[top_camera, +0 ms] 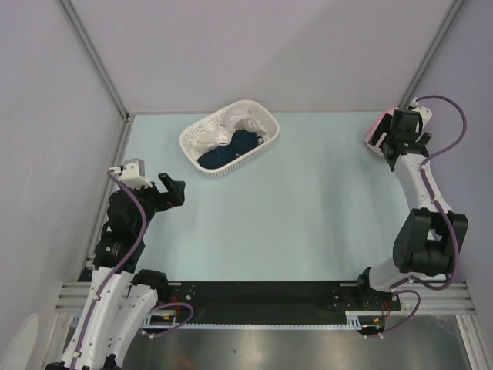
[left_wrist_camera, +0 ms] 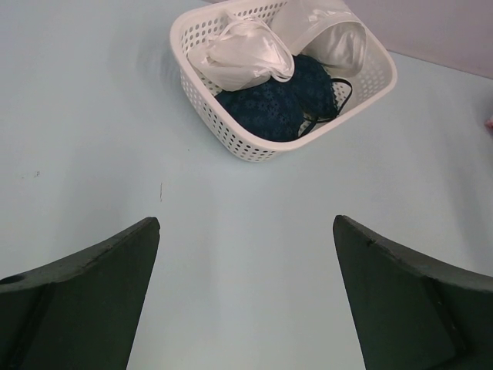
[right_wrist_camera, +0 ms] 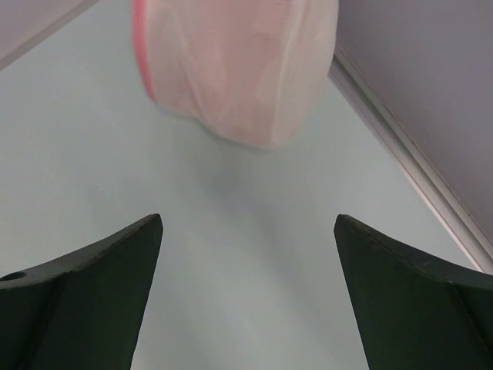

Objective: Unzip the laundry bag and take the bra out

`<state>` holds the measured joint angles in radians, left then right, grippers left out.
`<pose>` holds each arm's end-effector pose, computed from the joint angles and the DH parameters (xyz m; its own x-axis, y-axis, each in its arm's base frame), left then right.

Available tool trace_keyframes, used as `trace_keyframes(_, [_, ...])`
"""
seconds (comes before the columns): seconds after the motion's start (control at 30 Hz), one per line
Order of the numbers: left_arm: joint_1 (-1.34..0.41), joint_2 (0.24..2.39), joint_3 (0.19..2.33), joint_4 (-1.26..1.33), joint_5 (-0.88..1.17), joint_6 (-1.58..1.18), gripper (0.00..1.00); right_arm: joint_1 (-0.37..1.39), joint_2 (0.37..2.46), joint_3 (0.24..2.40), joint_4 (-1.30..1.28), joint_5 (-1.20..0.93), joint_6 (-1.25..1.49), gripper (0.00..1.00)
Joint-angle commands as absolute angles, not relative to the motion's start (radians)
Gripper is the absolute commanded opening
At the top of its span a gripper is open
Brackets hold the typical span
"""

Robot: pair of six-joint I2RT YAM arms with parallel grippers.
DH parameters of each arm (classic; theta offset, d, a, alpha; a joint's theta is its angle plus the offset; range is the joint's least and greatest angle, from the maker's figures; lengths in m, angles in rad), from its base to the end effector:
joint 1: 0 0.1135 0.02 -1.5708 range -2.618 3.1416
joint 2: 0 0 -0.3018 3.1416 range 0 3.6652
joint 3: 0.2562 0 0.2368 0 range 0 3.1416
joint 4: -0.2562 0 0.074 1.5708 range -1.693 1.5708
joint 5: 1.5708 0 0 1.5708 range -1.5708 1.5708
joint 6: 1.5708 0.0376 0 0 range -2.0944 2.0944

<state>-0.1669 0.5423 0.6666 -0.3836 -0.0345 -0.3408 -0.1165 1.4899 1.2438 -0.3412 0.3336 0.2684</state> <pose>0.0882 -0.0135 0.3286 -0.2828 -0.2911 -0.9139 0.0410 0.9483 -0.3147 0.3200 -0.0498 0.3560 -0.4297 0.3026 -0.8508 0.5129 0.8572 0.0458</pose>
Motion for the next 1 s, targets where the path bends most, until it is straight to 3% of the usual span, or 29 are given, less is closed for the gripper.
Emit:
trace_keyframes(0.0, [-0.155,0.542,0.667,-0.359,-0.052,-0.344,1.0,-0.155,1.578,1.354,-0.298,0.327,0.247,1.0])
trace_keyframes(0.3, [-0.153,0.534,0.666,-0.359,-0.052,-0.342,1.0,-0.196,1.767,1.482,-0.341,0.37,0.225,1.0])
trace_keyframes(0.73, [-0.147,0.535,0.664,-0.362,-0.066,-0.342,1.0,-0.298,1.916,1.565,-0.35,0.262,0.236,0.98])
trace_keyframes(0.83, [-0.146,0.531,0.663,-0.362,-0.071,-0.342,1.0,-0.314,1.93,1.58,-0.36,0.247,0.256,0.83])
trace_keyframes(0.87, [-0.146,0.531,0.663,-0.362,-0.072,-0.342,1.0,-0.319,1.927,1.578,-0.362,0.239,0.258,0.68])
trace_keyframes(0.93, [-0.146,0.529,0.663,-0.362,-0.074,-0.342,1.0,-0.33,1.907,1.577,-0.371,0.212,0.258,0.56])
trace_keyframes(0.97, [-0.146,0.531,0.664,-0.362,-0.074,-0.342,0.99,-0.334,1.896,1.577,-0.377,0.207,0.259,0.43])
